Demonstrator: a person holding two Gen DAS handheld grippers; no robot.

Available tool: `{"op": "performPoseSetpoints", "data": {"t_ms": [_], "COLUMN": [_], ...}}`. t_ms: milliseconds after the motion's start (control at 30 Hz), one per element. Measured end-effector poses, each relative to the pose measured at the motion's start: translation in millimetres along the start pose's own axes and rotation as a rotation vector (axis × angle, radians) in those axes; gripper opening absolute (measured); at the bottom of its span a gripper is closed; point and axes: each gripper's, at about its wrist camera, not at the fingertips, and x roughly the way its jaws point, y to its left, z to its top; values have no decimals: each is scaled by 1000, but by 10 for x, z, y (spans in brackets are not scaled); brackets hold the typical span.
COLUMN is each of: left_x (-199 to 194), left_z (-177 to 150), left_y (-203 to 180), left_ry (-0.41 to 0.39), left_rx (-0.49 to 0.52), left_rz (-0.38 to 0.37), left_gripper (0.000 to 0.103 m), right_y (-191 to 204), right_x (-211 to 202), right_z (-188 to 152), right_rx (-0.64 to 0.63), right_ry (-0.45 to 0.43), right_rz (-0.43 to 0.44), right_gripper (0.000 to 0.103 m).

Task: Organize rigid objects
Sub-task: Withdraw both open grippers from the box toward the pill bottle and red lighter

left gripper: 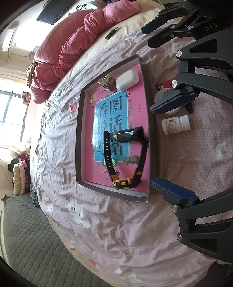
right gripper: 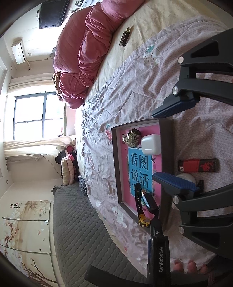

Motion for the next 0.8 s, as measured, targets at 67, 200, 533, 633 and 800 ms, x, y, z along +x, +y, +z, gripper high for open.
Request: {"op": "performPoseSetpoints", "data": {"t_ms": [67, 200, 533, 633, 800], "left_x": [-13, -51, -56, -36, -20], "left_z": [-22, -80, -261, -320, -389], "left_y": [-3, -22, -31, -17, -19], "left_ry": [2, 5, 44, 58, 73], "left_rx": [0, 4, 18, 19, 23], "left_rz": [-1, -4, -20, -19, -21], "left_gripper": [76, 76, 76, 76, 76], "right_y": [7, 21, 75, 92, 132], "right_x": [-25, -68, -88, -72, -70], "right_z": [-18, -51, -153, -184, -222], "right_rx": [-2, -6, -21, -28, -39], "right_ry": [5, 14, 72, 94, 113], "right_rz": [1, 1, 9, 6, 10], "right_gripper": [62, 62, 62, 62, 62]}}
